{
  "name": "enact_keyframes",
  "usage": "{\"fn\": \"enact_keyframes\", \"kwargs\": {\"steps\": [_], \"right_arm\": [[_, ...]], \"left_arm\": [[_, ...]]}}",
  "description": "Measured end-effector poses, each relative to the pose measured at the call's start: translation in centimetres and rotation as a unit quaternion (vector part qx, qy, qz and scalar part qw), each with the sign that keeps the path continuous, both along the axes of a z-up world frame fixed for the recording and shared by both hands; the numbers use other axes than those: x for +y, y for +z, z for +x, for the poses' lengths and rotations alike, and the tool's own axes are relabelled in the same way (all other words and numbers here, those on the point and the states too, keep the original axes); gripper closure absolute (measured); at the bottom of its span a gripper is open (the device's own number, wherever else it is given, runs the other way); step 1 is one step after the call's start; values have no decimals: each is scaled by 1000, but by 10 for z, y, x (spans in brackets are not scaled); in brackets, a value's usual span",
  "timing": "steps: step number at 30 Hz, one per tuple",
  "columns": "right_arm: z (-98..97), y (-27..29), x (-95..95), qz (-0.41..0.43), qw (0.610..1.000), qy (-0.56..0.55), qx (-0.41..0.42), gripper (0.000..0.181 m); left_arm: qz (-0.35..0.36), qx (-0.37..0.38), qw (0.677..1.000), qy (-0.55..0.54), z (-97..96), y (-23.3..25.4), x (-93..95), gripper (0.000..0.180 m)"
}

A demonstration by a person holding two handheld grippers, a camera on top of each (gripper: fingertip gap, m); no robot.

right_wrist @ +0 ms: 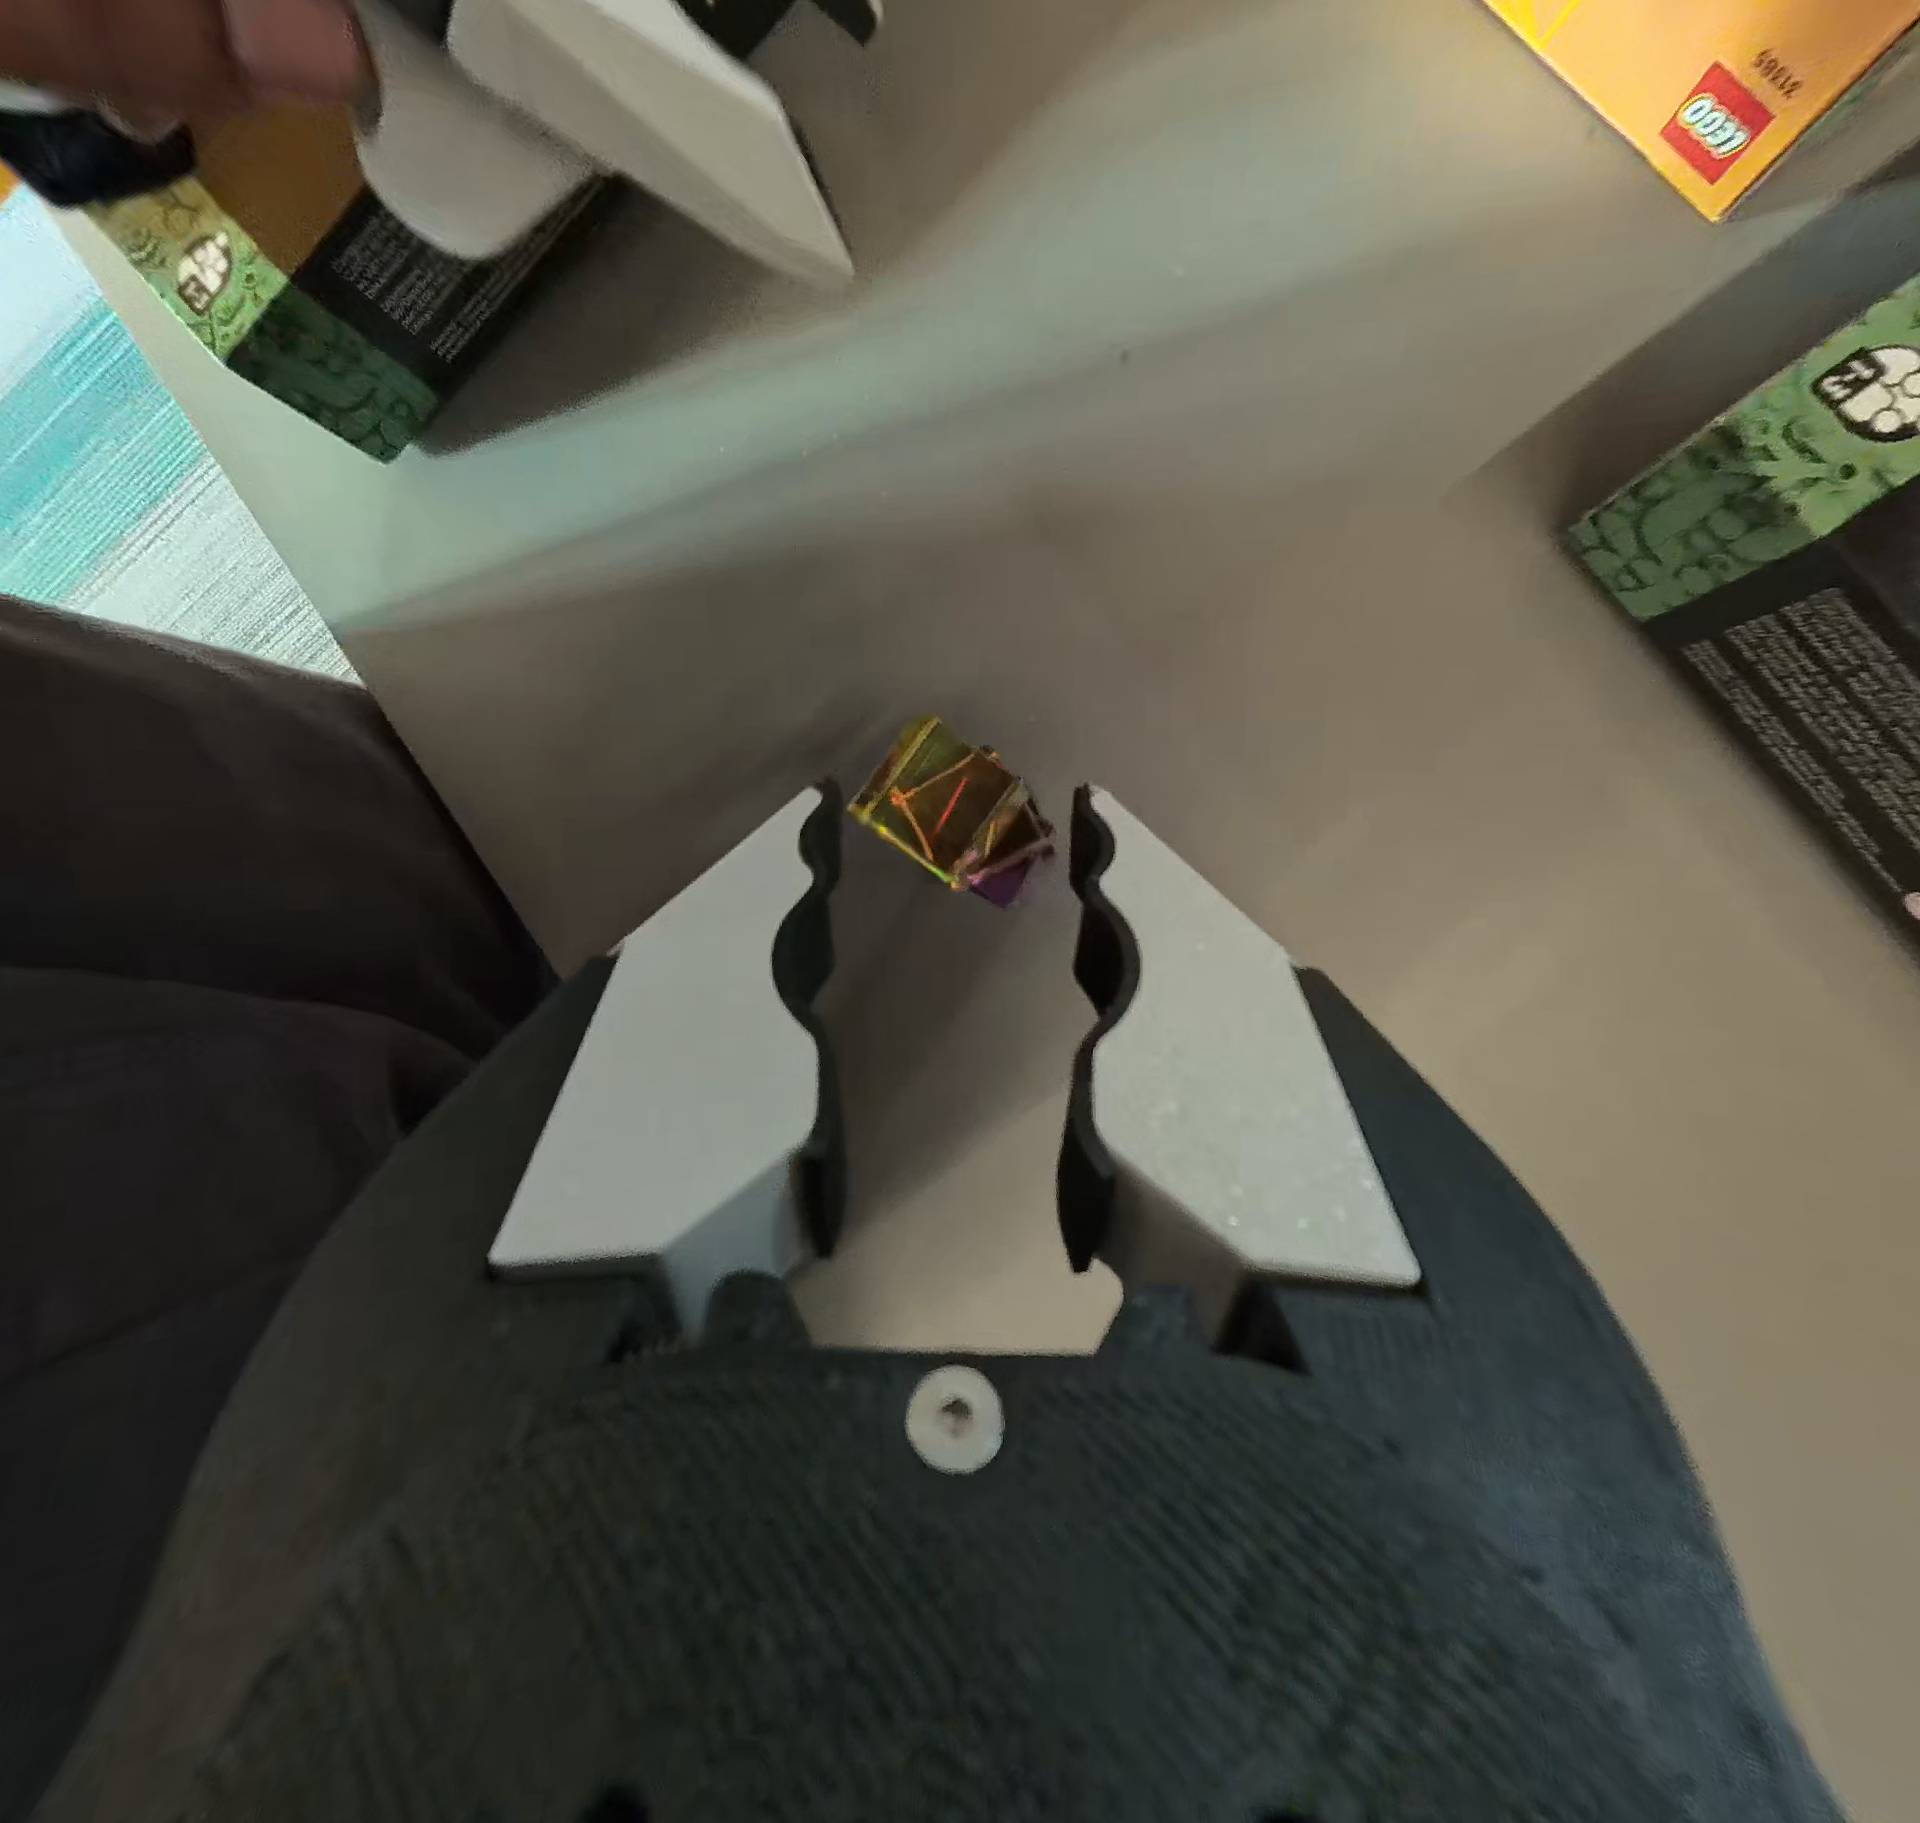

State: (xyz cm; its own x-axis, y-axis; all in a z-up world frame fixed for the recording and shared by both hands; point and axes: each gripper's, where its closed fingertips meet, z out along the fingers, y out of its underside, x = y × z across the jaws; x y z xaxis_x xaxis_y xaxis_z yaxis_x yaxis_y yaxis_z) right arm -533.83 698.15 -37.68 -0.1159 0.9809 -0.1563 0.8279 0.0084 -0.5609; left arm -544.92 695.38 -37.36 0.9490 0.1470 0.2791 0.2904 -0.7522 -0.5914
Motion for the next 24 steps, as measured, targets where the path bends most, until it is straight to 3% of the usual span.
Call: {"fn": "enact_keyframes", "kwargs": {"steps": [5,10,13,15,17,19,24], "right_arm": [[16,8,10,12,1000,-8,-7,138],[36,13,28,-9,997,-75,-17,138],[47,16,40,-29,992,-124,-17,138],[53,17,49,-40,987,-154,-16,139],[58,17,57,-45,983,-179,-19,140],[61,17,64,-45,980,-195,-20,141],[61,15,76,-52,973,-223,-22,143]], "left_arm": [[12,14,998,62,-48,13,3,123],[28,91,984,148,-159,48,9,122],[-66,115,972,195,-237,35,-6,122],[-151,34,968,195,-258,8,-15,121],[-266,-20,944,197,-269,-20,-35,122],[-318,-56,929,182,-272,-33,-40,116],[-441,28,889,122,-297,-64,-60,117]]}}
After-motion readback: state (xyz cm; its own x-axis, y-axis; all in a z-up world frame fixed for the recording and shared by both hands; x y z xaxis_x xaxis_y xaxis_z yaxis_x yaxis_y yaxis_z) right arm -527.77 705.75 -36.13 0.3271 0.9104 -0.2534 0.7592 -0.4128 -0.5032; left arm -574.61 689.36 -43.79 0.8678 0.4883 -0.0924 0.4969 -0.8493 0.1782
